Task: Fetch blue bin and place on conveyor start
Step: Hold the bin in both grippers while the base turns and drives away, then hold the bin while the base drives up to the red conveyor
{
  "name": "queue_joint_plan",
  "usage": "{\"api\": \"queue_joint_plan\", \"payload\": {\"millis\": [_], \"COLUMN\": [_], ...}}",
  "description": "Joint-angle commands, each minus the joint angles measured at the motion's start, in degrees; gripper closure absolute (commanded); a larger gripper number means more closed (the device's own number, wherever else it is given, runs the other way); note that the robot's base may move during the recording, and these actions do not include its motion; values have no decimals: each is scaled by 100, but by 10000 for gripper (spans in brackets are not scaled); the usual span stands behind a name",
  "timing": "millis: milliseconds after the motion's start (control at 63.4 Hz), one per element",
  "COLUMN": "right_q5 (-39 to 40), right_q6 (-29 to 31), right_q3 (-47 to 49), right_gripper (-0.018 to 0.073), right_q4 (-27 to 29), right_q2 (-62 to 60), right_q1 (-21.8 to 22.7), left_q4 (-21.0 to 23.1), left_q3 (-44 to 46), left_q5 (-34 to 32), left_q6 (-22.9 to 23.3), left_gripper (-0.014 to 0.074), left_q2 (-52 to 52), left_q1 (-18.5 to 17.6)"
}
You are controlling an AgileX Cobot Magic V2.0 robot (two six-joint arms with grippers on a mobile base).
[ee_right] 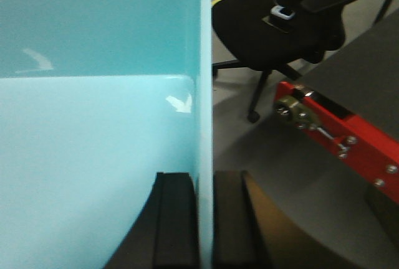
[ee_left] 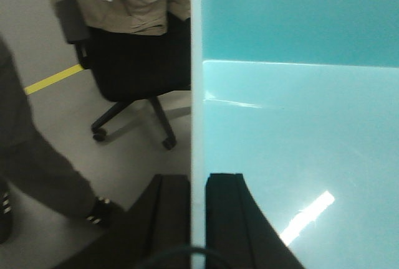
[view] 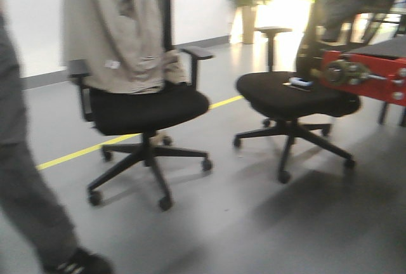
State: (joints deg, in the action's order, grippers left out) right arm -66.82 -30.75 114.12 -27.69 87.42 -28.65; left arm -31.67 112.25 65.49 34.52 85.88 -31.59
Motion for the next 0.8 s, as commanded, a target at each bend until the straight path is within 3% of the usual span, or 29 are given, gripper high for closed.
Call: {"api": "queue_joint_plan", "payload": {"millis": [0,300,789], "right_q5": [174,187,187], "right_q6": [22,22,22], "right_q3": [68,68,68], "right_gripper": [712,712,712], "right_q4": [-231,-231,-231], "right_q2": [-63,-63,-63], "right_q1": [9,9,9], "left_q4": [-195,-523,-590], "left_q3": [62,62,62], "left_q5": [-201,-201,-201], "left_q6": [25,25,25], "left_gripper": [708,708,708], "left_q2": [-63,-63,-63], "left_q1": [-15,-15,-15]}}
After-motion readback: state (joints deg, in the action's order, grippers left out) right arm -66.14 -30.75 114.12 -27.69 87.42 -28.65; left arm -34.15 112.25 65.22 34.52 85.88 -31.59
